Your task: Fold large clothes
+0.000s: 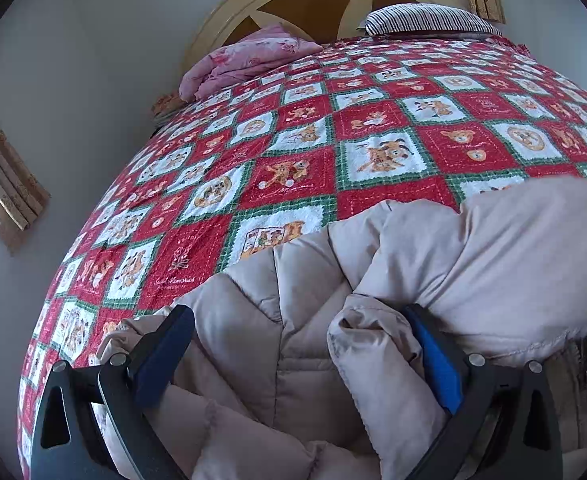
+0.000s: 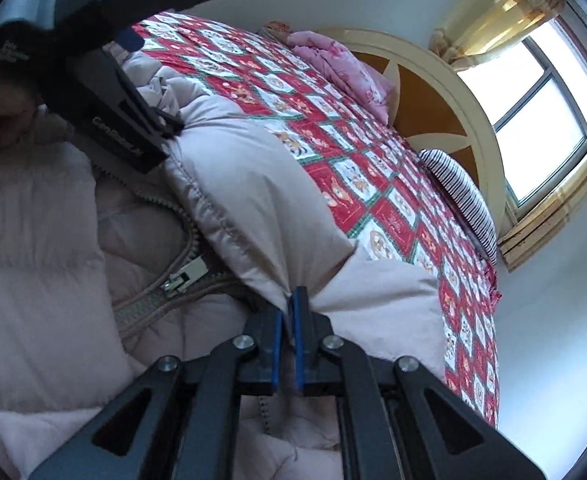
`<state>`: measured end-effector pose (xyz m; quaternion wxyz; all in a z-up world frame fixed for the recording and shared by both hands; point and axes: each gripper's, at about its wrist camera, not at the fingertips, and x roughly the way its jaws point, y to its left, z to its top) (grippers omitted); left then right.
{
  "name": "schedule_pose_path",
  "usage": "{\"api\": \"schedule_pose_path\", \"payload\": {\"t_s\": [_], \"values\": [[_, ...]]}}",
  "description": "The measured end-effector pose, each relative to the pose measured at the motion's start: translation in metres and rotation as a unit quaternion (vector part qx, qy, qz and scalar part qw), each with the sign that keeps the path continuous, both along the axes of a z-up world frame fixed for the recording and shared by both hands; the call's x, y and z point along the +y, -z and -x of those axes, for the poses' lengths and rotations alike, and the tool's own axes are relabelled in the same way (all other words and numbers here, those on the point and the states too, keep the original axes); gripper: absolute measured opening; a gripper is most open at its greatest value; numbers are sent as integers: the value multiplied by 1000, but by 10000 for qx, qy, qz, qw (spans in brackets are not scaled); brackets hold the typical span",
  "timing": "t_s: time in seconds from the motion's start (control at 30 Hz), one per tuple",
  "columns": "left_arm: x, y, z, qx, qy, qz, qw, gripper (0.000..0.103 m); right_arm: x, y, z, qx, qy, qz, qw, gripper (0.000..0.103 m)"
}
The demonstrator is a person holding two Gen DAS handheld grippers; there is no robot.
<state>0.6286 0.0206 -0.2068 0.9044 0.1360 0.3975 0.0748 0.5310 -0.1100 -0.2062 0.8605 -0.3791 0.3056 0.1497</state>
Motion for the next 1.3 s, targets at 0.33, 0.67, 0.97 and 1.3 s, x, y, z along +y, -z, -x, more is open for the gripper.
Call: {"api": "schedule_pose_path", "payload": {"t_s": [0.33,0.67,0.97,1.3], "values": [[0,-10,14,-168,1,73,9998,102,-67,-106,-50,412,1516,-2937,9429,37],[-33,-101,36,-834,1213,2467,9579,102,-75,-8,-47,950,2089,-2615,9375,26],[-29,5,-13,423,305,1822,9819,102,-76,1,-45,920,2034,-2669,9375,26],[-38,19,-17,394,247,1553,9868,102,-78,7,-52,1118,2062,-2945,9264,25]]}}
